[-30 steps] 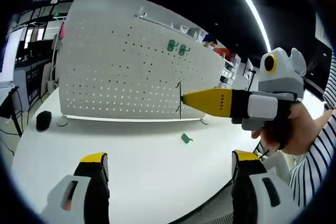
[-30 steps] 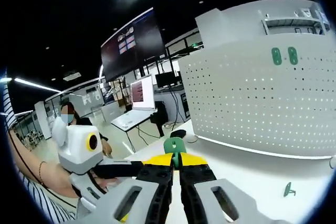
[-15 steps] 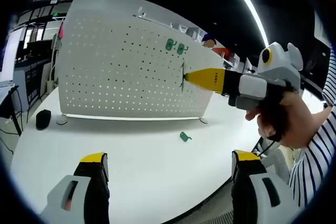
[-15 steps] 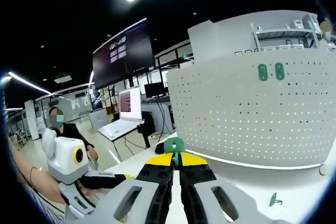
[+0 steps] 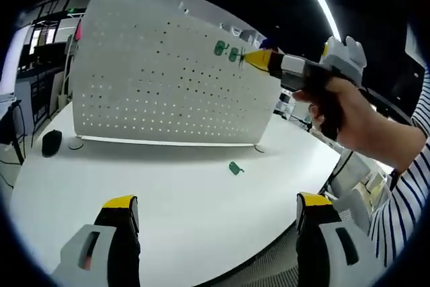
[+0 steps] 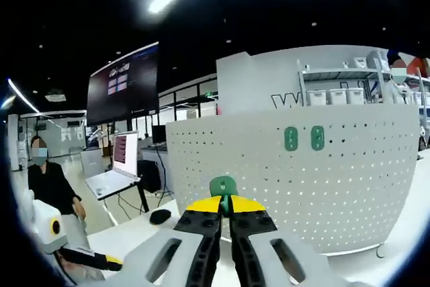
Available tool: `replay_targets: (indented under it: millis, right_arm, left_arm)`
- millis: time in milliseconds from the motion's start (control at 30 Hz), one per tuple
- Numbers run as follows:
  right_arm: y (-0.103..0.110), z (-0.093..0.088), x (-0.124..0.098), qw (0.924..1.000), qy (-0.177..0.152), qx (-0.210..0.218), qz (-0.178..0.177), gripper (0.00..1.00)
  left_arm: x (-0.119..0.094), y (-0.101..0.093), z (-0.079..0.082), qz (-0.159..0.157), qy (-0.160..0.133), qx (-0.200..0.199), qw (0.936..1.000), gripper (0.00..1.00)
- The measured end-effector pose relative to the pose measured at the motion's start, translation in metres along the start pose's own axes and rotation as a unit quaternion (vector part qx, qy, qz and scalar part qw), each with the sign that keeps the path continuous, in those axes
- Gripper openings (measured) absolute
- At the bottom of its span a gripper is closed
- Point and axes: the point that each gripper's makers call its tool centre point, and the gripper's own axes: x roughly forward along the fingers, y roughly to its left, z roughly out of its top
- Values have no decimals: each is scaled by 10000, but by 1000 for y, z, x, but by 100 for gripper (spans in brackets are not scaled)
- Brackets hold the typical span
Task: Insert the hook assembly into the mounting plate slot until the hook locks in place.
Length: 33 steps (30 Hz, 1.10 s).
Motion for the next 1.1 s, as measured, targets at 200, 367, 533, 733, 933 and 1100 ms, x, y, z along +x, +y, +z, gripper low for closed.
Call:
replay_targets:
  millis: [200, 367, 533, 733, 933, 1100]
  right_arm:
    - [-24, 4, 10, 9997, -71, -126, -216, 1]
    - [-49, 11, 15, 9985, -156, -128, -512, 1]
    - [-74, 19, 17, 9964, -246, -107, -802, 1]
    - [-106, 31, 22, 9922, -425, -24, -1173, 1]
    - [-126, 38, 25, 9888, -531, -1, -1395, 1]
    - [-131, 39, 29, 9875, -563, -75, -1468, 1]
  left_arm:
    - [0, 5, 1, 50, -38, -122, 9999, 100]
    - [-1, 5, 1, 77, -48, -96, 9999, 100]
    - [0, 5, 0, 68, -8, -102, 9999, 100]
    - [-1, 8, 1, 114, -31, -133, 9998, 98]
    - [-1, 8, 0, 102, 5, -190, 9998, 97]
    - [-1, 6, 0, 75, 19, -205, 9998, 98]
